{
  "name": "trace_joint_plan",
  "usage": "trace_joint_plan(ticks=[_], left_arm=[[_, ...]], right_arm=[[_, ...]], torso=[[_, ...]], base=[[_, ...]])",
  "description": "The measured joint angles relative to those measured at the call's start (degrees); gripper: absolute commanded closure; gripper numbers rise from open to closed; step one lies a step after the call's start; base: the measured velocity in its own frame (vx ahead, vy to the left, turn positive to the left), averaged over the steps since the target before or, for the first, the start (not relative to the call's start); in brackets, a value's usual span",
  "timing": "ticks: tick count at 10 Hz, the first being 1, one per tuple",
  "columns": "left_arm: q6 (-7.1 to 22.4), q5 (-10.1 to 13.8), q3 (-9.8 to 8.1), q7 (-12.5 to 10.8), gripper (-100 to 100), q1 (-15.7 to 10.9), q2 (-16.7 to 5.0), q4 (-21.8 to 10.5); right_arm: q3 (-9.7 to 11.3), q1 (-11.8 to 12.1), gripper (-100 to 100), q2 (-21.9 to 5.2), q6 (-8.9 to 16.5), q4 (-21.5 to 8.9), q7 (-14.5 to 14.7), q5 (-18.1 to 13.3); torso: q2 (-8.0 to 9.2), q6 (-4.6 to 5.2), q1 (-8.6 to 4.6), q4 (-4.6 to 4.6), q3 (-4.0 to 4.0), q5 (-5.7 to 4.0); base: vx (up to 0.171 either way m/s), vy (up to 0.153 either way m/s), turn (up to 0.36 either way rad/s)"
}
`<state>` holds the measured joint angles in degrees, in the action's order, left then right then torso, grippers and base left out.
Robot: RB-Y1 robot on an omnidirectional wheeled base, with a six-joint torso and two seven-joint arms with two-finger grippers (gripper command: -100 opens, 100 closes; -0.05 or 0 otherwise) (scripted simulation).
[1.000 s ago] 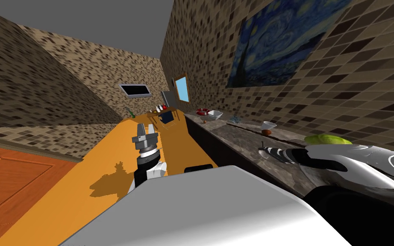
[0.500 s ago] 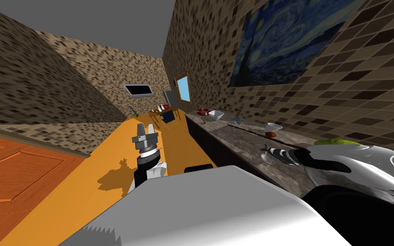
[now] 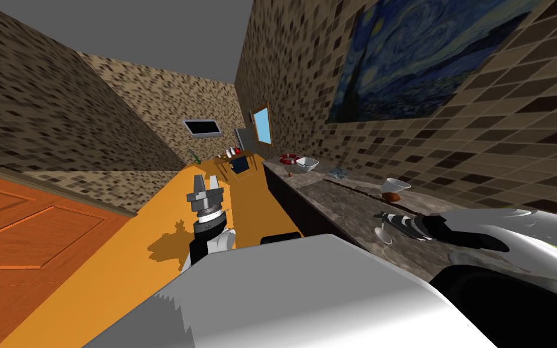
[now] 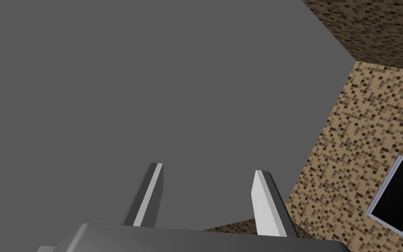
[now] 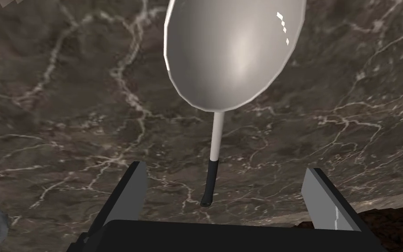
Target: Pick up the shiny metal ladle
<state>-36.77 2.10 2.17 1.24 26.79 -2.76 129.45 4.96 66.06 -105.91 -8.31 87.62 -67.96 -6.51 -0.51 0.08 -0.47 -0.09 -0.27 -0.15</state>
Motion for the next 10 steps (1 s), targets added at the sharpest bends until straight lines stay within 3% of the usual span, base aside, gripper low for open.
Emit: trace_joint_plan(ticks=[1,2,4,5,6,9,10], left_arm=[[0.0,0.0,-0.01,0.0,0,0.0,0.0,0.0],[0.0,0.0,-0.01,0.0,0,0.0,0.0,0.0],[0.0,0.0,0.01,0.0,0,0.0,0.0,0.0],[0.0,0.0,0.01,0.0,0,0.0,0.0,0.0],[0.0,0.0,0.01,0.0,0,0.0,0.0,0.0],[0.0,0.0,0.0,0.0,0,0.0,0.0,0.0],[0.0,0.0,0.0,0.0,0,0.0,0.0,0.0]], right_arm=[[-2.5,4.6,-100,1.0,-0.4,0.1,-0.2,0.3],[-2.7,5.0,-100,1.0,-0.3,0.8,-0.7,0.2],[1.9,0.8,-100,0.9,0.0,0.7,-1.8,-0.6],[2.3,0.6,0,0.9,-0.1,0.7,-2.0,-0.6],[2.2,0.6,-100,0.9,-0.1,0.7,-1.9,-0.6],[4.8,-1.7,-100,4.6,0.6,0.1,-0.2,-1.6],[3.1,0.1,-100,5.5,0.7,0.3,0.8,-1.2]], torso=[[-0.09,0.03,-0.2,-0.02,-0.05,-0.05],[-0.11,0.04,-0.05,-0.03,-0.07,-0.04],[0.14,0.05,0.4,0.03,0.08,0.08],[0.21,0.05,0.43,0.05,0.12,0.1],[0.23,0.05,0.42,0.06,0.13,0.09],[0.11,0.06,0.33,0.03,0.06,0.07],[0.09,0.04,0.34,0.02,0.05,0.08]], base=[[0.09,-0.103,0.041],[0.047,-0.018,-0.024],[0.003,0.013,-0.008],[0.0,0.0,0.0],[0.017,-0.001,0.047],[0.042,-0.015,0.063],[0.04,-0.014,0.048]])
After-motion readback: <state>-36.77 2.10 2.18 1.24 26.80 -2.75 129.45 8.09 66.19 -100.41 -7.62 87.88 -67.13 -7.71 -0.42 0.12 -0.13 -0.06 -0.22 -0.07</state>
